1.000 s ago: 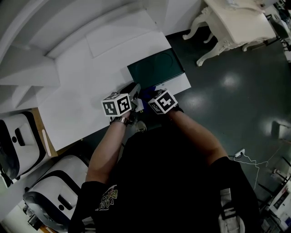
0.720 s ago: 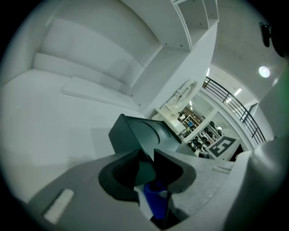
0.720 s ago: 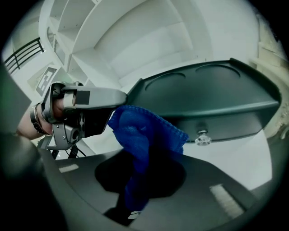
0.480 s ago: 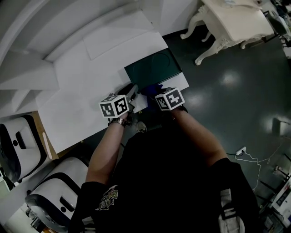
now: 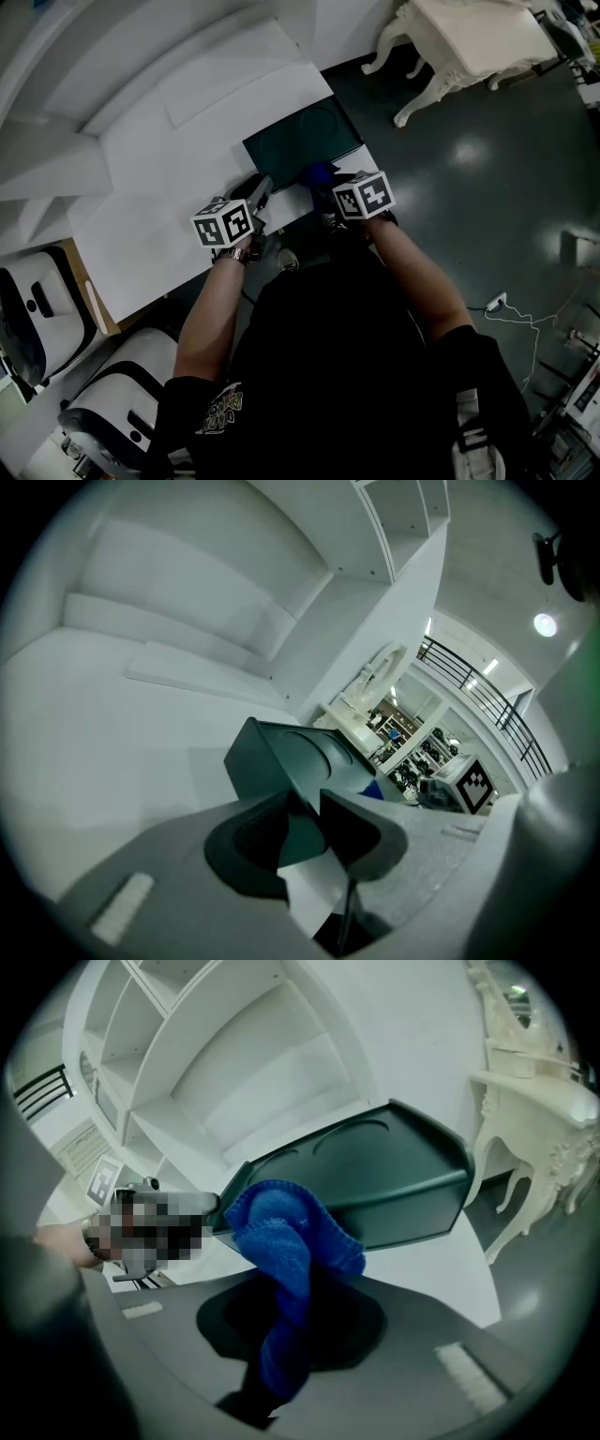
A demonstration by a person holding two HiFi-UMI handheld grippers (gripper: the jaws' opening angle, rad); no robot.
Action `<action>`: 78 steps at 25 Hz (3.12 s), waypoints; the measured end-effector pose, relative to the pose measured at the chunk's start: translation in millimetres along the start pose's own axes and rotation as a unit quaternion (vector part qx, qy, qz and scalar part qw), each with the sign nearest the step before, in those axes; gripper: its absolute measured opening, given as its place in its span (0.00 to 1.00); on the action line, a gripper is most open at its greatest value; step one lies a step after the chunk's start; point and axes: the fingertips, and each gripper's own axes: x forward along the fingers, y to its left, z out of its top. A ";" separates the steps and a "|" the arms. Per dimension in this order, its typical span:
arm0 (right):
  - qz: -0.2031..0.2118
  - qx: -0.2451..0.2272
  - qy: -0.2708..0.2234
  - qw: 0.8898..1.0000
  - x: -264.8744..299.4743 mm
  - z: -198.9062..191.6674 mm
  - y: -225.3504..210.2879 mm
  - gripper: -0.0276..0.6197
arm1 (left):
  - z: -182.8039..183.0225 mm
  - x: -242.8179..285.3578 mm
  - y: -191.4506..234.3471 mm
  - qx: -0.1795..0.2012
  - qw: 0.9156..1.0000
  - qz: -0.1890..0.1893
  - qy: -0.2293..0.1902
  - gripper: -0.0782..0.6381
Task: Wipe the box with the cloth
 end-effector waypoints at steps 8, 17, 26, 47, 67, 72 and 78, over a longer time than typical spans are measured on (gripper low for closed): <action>-0.017 0.024 -0.015 0.999 -24.5 5.2 -47.3 0.18 | -0.3 -0.1 -1.0 0.003 1.000 0.001 0.005 0.27; -0.063 0.064 -0.033 0.995 -49.2 14.5 -111.0 0.18 | -0.5 1.2 -1.8 0.003 1.000 0.000 0.008 0.27; -0.101 0.108 -0.068 0.987 -71.2 26.4 -144.9 0.18 | -0.1 1.5 -1.3 0.011 1.000 -0.001 0.009 0.27; -0.056 0.030 -0.238 0.969 -142.2 95.0 -25.2 0.19 | 39.2 -77.0 -29.3 0.089 0.992 -0.064 -0.062 0.11; -0.083 0.019 -0.254 0.963 -148.6 5.5 92.2 0.18 | -3.5 -140.4 -63.1 0.126 0.978 -0.164 -0.033 0.11; -0.077 0.016 -0.255 0.964 -155.6 -5.9 102.0 0.18 | -9.6 -149.1 -76.5 0.132 0.977 -0.164 -0.031 0.11; -0.059 -0.004 -0.254 0.965 -160.3 -10.2 108.7 0.18 | -17.0 -154.3 -87.1 0.130 0.979 -0.151 -0.037 0.11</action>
